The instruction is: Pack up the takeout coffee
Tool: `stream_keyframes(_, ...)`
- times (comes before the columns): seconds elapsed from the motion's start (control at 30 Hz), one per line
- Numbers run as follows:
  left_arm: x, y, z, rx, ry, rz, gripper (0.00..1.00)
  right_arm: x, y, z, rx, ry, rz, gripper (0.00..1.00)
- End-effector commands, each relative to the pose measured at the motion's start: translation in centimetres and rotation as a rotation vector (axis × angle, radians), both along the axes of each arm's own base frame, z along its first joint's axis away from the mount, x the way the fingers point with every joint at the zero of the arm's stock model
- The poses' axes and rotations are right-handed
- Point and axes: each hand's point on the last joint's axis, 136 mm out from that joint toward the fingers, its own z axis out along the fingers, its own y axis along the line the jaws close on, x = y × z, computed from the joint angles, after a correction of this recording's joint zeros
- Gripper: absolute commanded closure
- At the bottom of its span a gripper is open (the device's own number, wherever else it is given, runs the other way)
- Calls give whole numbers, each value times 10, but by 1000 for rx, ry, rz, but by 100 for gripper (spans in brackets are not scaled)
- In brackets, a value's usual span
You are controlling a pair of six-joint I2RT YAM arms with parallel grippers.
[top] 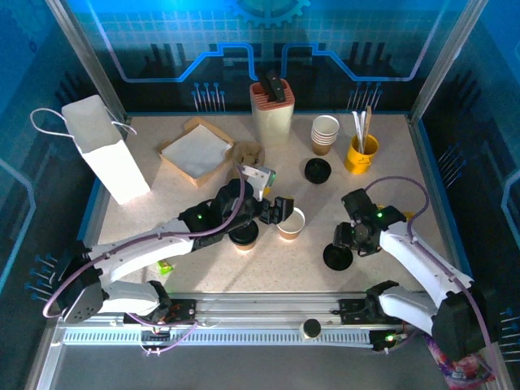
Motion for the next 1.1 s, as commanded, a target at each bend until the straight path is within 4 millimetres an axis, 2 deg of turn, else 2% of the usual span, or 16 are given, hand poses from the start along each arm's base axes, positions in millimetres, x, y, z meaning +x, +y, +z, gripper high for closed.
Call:
stream_keyframes(0.0,-2,2,9,-47,-11,-11,16,-10,-16,-4,-95,4,-95,38)
stream_keyframes(0.27,-3,9,14,-83,-29,2,15,-24,-15,-26,-161,69,-102,55)
stream_keyframes(0.63,-3,12,18,-112,-36,0,15,-17,-7,-43,-158,89,-83,71)
stream_keyframes(1.07,-4,16,14,-122,-25,13,15,-7,4,-55,-126,90,-34,80)
